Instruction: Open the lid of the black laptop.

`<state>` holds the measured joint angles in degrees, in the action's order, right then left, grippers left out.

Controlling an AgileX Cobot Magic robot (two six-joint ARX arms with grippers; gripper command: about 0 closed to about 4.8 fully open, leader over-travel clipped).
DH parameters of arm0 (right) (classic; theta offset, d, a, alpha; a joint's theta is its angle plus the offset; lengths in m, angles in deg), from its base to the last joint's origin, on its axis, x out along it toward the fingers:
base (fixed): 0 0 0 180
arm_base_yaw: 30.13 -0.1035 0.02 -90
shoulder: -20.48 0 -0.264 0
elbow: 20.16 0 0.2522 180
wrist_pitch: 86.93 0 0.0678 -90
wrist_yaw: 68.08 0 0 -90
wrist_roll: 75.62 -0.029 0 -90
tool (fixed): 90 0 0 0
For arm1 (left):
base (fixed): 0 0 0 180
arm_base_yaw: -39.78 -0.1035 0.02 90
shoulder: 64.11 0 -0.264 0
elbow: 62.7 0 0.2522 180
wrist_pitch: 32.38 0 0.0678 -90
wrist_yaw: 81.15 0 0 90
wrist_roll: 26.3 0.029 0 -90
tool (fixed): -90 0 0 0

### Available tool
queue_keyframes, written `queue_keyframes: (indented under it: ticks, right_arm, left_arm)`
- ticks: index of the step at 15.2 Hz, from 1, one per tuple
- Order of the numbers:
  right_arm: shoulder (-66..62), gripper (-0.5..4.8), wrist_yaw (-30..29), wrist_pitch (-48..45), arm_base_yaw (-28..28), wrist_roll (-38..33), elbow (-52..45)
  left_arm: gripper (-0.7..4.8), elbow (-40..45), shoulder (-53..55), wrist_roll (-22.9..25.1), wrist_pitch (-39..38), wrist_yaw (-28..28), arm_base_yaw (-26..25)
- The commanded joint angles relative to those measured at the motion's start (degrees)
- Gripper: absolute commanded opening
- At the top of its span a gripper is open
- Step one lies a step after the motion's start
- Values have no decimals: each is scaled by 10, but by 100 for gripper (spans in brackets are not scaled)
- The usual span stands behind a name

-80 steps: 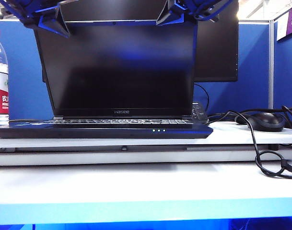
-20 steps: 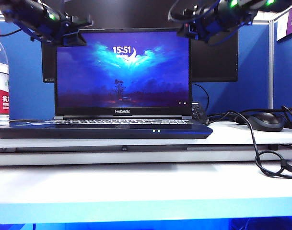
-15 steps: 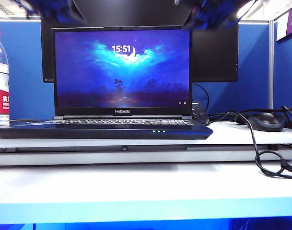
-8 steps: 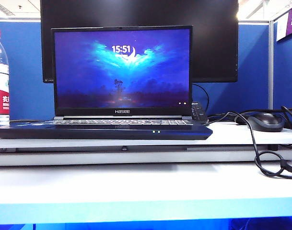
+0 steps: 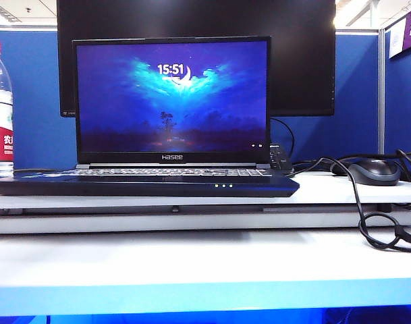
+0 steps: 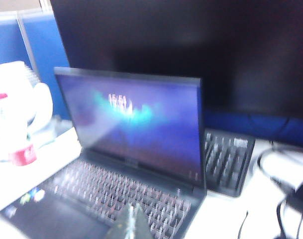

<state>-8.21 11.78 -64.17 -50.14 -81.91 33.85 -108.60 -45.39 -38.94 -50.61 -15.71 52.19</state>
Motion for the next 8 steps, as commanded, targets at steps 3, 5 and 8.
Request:
queue_keyframes:
  ticks: [3,5,8]
  right_arm:
    - [2,-1,-2,59,0,-1,2]
    - [2,-1,-2,64,0,-1,2]
    - [2,-1,-2,64,0,-1,2]
  left_arm:
    - [-5,5,-37,-26,-20,-23,-1]
    - [-5,5,-37,-26,-23,-23,-1]
    - [-5,5,-37,-26,-23,-23,-1]
